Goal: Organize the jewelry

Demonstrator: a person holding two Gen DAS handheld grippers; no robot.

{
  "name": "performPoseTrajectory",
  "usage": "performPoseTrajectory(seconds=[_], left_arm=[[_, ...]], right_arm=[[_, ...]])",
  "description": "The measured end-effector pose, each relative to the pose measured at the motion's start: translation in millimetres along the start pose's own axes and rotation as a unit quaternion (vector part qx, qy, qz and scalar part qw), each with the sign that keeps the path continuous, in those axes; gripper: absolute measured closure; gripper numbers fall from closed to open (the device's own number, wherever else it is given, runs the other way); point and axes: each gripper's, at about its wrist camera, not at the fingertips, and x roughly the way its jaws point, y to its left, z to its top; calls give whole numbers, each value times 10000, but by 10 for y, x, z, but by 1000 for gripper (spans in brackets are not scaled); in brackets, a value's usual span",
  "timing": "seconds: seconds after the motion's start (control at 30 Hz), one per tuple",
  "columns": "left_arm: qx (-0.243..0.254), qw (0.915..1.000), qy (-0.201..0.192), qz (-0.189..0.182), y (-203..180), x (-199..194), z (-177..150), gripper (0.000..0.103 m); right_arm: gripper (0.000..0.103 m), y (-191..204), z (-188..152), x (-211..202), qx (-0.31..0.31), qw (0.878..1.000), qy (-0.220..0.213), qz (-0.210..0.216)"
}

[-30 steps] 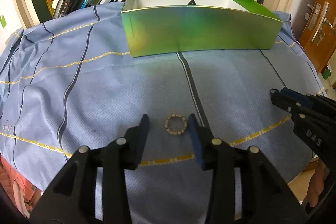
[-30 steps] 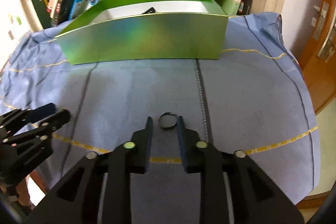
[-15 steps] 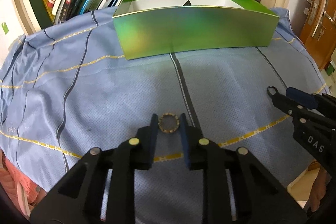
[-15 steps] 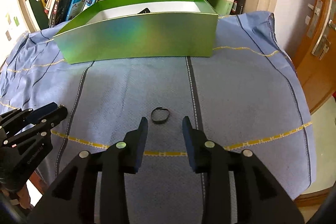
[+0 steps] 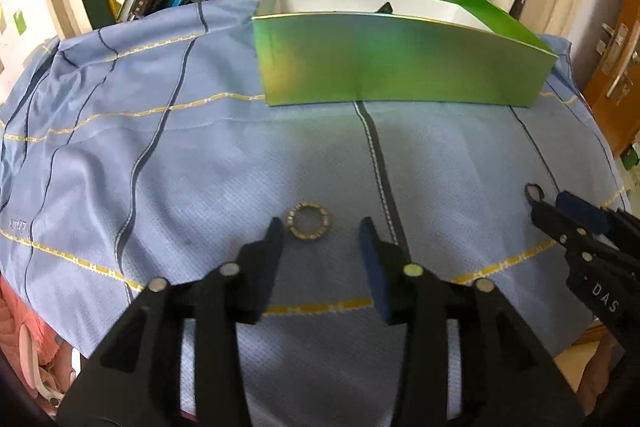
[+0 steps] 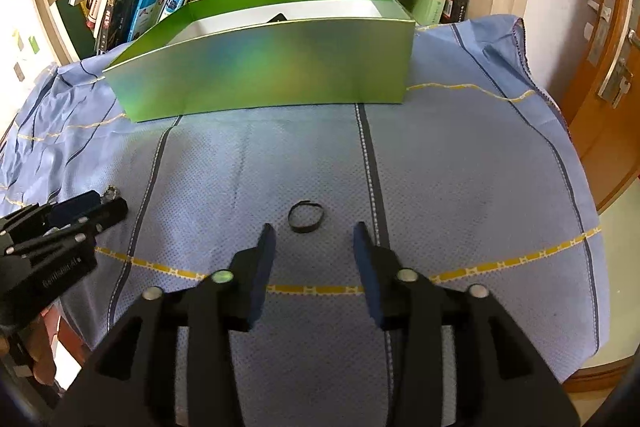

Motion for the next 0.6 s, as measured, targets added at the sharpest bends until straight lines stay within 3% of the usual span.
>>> performPoseTrajectory(seconds=[0.43, 0.6], left_arm=[[3, 10000, -58, 14, -19, 11, -13, 62], [1, 10000, -73, 2, -20, 7, -13, 66]], right_arm=[[59, 139, 66, 84, -220, 9992, -105, -306], [75, 187, 70, 82, -296, 9992, -127, -233]])
